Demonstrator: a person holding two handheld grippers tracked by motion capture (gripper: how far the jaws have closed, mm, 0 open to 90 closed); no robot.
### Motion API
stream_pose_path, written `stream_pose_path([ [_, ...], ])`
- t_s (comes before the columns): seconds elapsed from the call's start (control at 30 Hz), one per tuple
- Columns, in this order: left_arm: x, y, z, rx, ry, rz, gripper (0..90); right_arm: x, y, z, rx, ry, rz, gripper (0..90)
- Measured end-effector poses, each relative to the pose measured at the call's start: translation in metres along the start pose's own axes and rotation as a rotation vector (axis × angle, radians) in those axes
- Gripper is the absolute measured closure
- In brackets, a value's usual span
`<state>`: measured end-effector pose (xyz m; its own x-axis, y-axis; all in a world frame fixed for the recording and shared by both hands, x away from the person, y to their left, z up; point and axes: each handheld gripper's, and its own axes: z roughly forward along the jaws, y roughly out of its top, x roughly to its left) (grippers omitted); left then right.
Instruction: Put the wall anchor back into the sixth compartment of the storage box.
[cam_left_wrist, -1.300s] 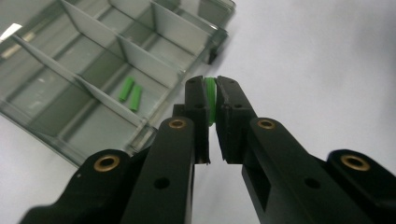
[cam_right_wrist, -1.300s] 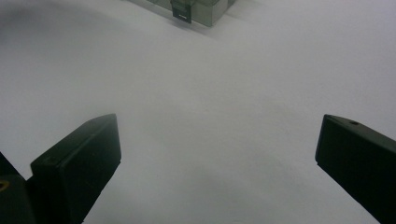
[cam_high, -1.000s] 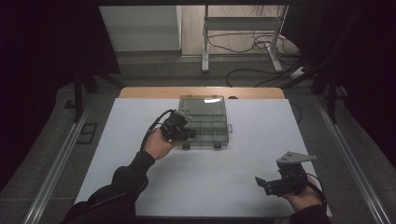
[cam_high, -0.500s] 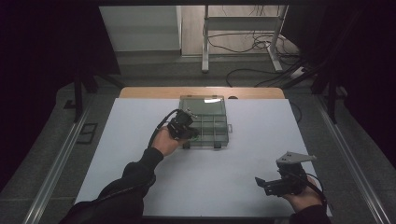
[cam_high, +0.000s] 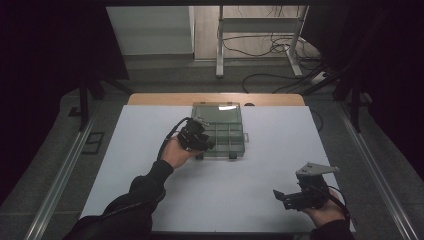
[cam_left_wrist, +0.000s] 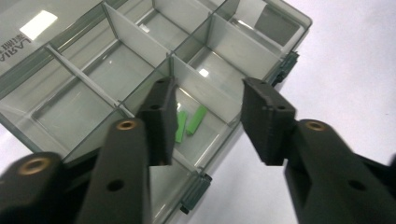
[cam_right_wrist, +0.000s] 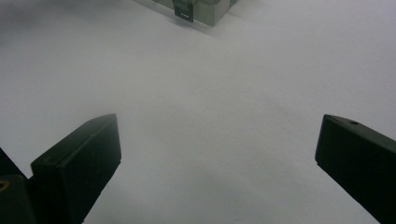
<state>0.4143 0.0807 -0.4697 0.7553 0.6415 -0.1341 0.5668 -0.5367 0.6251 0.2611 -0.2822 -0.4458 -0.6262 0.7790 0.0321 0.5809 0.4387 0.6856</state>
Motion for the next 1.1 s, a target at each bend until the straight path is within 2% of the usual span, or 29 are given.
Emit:
stream_pose_path([
  [0.17,-0.001,-0.005,-0.009,-0.024,-0.013,-0.003,44.1,0.0,0.0,0.0,0.0,-0.001,0.0,0.1],
  [0.33,-0.003,-0.009,-0.02,-0.043,-0.053,-0.015,39.0,0.0,0.0,0.0,0.001,-0.002,-0.001,0.2],
  [0.77,-0.014,-0.025,-0.04,-0.094,-0.063,-0.008,19.0,0.001,0.0,0.0,0.001,-0.002,-0.003,0.2],
  [1.1,-0.017,-0.034,-0.05,-0.098,-0.082,-0.017,12.5,0.001,0.0,0.0,0.0,-0.001,-0.006,0.2],
])
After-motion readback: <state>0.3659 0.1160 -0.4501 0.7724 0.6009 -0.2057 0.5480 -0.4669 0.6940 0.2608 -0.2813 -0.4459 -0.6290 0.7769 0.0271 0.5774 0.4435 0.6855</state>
